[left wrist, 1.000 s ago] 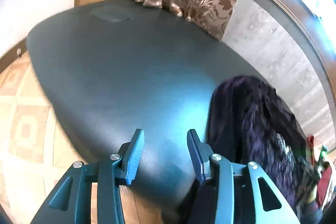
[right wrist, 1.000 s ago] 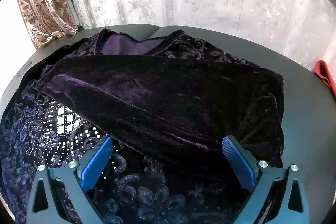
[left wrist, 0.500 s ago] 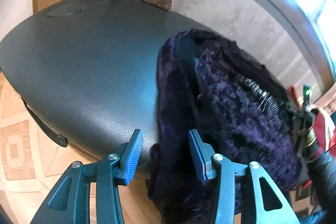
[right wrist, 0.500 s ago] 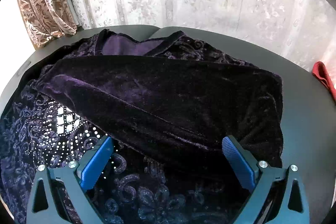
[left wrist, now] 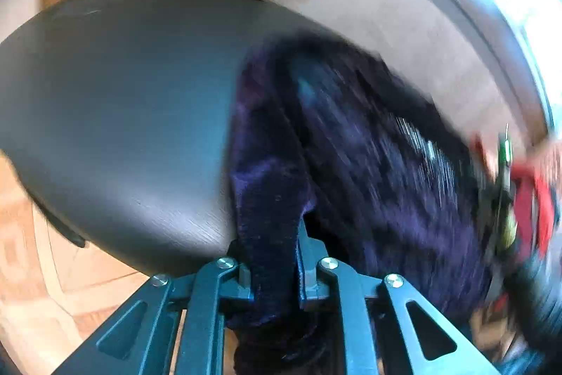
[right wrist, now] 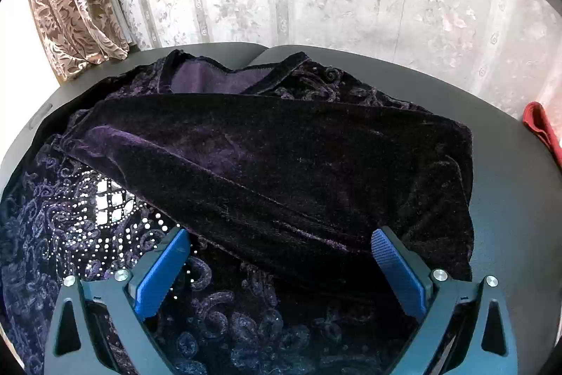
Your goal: Fold clothes
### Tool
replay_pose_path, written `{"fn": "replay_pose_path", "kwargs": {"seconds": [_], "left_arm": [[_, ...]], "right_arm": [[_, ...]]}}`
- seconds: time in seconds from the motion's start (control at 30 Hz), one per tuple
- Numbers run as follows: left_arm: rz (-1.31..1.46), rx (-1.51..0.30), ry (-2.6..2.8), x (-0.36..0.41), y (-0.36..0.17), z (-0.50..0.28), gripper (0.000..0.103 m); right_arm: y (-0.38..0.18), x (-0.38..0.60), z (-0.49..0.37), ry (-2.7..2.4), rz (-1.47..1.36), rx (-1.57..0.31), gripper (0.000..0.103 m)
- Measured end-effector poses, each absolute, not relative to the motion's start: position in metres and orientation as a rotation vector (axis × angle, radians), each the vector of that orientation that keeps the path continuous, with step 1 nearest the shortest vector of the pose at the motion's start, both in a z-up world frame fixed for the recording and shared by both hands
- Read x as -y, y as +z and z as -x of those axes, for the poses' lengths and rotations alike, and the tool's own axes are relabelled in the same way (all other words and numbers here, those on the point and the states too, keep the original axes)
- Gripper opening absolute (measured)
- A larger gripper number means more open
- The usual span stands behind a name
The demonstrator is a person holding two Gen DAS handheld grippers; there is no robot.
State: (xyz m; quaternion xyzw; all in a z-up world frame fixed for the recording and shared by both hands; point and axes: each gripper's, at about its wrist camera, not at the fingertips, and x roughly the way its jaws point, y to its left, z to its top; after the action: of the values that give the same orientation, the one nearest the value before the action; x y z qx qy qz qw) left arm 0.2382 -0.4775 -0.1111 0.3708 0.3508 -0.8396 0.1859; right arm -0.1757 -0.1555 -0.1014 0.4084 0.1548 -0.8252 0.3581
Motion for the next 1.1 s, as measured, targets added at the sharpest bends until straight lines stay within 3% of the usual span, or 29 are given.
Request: {"fn": "replay_pose_path", "kwargs": {"seconds": [0.2,0.3,0.47,0.77,0.83,1.03,1.1], "left_arm": [[-0.663,-1.337,-2.357,0.569,-0.041,-0.271,0.013],[-0.553,-1.429,-2.426,0.584,-0.003,-0.258,0.013],[-0.451,-1.626,-2.546,0.575,0.036,-0.195,0.013],[-0.391,-2.076,-2.646,0.488,0.036,-0.079,0.015],[-0.521,-2.215,-2.680,0.448,0.015,-0.050,0.029],[-1.208,-2.232,-2.542,0.354,-0.092,-0.010,0.032],[-1.332,-2.120,-2.539,0.339,-0.116,-0.020,0.034]], "right_arm": [[-0.102,0.156,0.174,-2.130,-1.055,-0.390,0.103],[-0.102,0.155,0.174,-2.130,-1.056,-0.386,0.103],[-0.102,0.154,0.176,-2.126,-1.055,-0.380,0.103],[-0.101,0.150,0.177,-2.119,-1.054,-0.354,0.103],[-0.101,0.149,0.178,-2.115,-1.054,-0.342,0.103],[-0.100,0.147,0.179,-2.108,-1.057,-0.322,0.103],[-0.101,0.148,0.178,-2.111,-1.059,-0.337,0.103]]}}
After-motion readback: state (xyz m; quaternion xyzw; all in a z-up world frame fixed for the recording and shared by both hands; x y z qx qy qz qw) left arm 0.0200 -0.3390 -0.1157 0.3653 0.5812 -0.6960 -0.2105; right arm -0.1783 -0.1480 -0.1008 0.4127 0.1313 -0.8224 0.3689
